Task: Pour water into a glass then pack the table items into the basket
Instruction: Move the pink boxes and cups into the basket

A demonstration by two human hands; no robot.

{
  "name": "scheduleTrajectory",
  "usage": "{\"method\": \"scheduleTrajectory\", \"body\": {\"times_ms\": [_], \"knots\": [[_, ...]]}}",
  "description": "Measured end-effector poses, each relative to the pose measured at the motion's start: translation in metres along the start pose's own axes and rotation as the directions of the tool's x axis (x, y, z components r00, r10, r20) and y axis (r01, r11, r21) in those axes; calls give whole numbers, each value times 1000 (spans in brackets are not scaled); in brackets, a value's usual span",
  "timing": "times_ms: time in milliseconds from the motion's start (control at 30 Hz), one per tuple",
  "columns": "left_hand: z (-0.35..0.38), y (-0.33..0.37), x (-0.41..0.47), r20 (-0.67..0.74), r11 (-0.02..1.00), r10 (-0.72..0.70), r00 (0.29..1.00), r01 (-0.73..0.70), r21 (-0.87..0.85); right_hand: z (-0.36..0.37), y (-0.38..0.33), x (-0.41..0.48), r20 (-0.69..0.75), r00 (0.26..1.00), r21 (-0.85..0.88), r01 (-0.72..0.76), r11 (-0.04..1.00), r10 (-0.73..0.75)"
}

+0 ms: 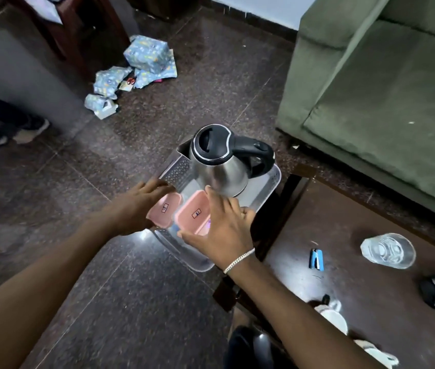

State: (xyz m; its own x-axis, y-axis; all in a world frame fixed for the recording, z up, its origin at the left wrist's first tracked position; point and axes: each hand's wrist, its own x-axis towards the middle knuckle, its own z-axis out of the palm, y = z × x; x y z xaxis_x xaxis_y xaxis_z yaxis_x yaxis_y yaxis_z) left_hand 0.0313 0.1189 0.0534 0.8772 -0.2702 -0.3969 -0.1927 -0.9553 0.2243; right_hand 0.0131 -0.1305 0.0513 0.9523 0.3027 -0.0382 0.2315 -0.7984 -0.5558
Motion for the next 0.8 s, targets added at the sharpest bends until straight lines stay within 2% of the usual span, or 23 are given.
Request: {"method": "scheduleTrajectory", "body": {"times_ms": [100,300,800], "knots": [[10,-12,10,-23,994,21,1000,-19,104,24,-7,15,15,1000,-73,12,997,-10],[11,-25,21,26,985,7,1000,-11,173,63,-5,27,54,999,-201,13,979,-2],[14,-13,36,127,946,42,991,-81,314,91,-2,28,83,996,-316,46,948,-21]]}}
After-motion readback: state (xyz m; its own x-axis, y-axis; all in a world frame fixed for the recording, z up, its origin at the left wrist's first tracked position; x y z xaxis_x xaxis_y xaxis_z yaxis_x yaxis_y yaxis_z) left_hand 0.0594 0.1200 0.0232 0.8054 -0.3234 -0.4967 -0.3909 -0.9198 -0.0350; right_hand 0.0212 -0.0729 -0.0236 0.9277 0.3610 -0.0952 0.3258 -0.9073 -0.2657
